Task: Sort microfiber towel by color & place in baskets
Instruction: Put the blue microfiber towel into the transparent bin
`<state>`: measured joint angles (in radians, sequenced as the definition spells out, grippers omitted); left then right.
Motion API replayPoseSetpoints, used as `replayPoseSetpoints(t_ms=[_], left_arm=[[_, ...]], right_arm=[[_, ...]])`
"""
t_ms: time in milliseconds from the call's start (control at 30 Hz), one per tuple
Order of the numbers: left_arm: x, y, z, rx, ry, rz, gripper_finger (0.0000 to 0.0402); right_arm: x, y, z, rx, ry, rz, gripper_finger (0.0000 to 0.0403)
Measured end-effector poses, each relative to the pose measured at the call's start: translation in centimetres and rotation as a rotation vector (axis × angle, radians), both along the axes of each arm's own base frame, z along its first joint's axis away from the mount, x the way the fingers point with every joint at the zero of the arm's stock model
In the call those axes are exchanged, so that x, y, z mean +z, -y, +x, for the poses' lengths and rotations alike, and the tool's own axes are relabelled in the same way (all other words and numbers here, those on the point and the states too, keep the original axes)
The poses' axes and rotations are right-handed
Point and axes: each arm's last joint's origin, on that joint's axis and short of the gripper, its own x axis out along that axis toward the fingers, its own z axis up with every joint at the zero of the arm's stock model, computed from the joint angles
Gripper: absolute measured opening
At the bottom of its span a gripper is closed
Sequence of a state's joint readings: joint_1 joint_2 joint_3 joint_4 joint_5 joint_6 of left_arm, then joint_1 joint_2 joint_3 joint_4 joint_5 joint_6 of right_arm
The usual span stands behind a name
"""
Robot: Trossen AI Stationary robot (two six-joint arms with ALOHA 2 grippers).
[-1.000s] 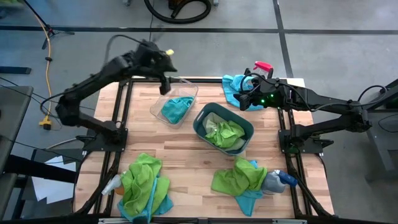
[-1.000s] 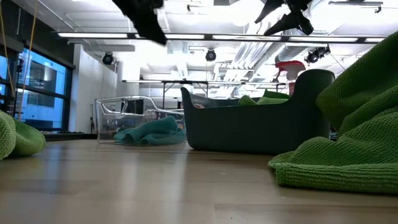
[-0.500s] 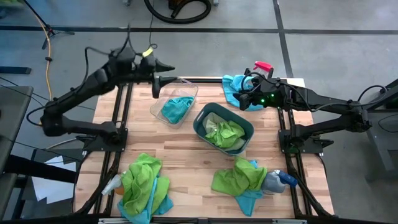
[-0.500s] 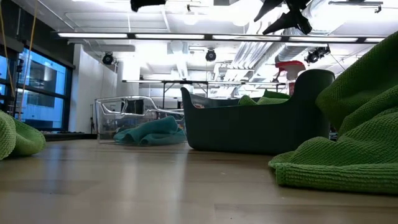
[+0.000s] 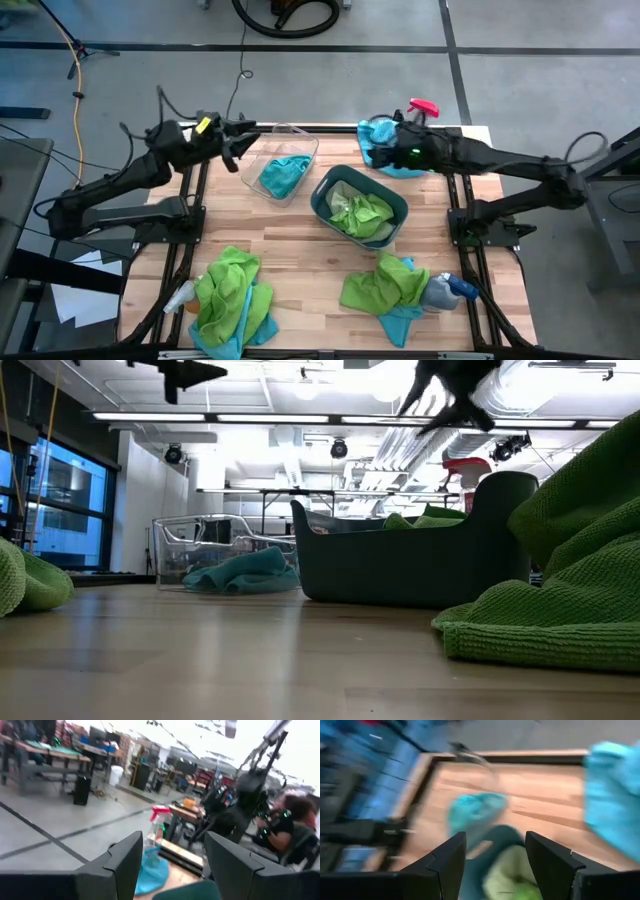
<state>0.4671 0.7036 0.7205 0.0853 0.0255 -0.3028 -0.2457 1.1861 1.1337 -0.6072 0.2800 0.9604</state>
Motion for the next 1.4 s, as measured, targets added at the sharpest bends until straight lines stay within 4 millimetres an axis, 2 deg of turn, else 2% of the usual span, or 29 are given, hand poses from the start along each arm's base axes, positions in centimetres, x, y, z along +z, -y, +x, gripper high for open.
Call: replayPoseSetpoints(t_ms=[133,233,367,500,600,967,1300,1400], left_arm=[[0.5,0.3,-0.8,0.019,0.022,0.046,0.0201],[0.7,0.5,-1.1,0.022,0.029,0.060,0.0201],[0.6,0.7,-1.4,0.015,0.017,0.055,0.0201],[0.3,0.8,-1.7,0.010,-0.017,0.038,0.0201],[0.0,0.9,-1.9,0.009,-0.038,0.022,0.0201],[0.0,1.1,-2.2,0.006,-0.041,-0.001,0.0201],[0.0,1.1,-2.2,0.004,-0.034,-0.014,0.0201],[0.0,1.1,-2.2,0.004,-0.028,-0.026,0.0201]], right_arm=[[-2.5,2.4,1.7,-0.099,-0.252,0.044,0.0204],[-4.7,4.0,2.4,-0.279,-0.406,0.053,0.0204],[-7.9,5.6,2.8,-0.504,-0.462,0.087,0.0204],[-11.6,6.7,3.0,-0.592,-0.533,0.192,0.0204],[-13.7,7.4,2.7,-0.670,-0.567,0.239,0.0204],[-17.3,11.0,2.2,-0.759,-0.607,0.315,0.0204],[-19.9,12.1,2.8,-0.694,-0.642,0.382,0.0203],[-20.5,12.2,2.9,-0.653,-0.669,0.381,0.0189]])
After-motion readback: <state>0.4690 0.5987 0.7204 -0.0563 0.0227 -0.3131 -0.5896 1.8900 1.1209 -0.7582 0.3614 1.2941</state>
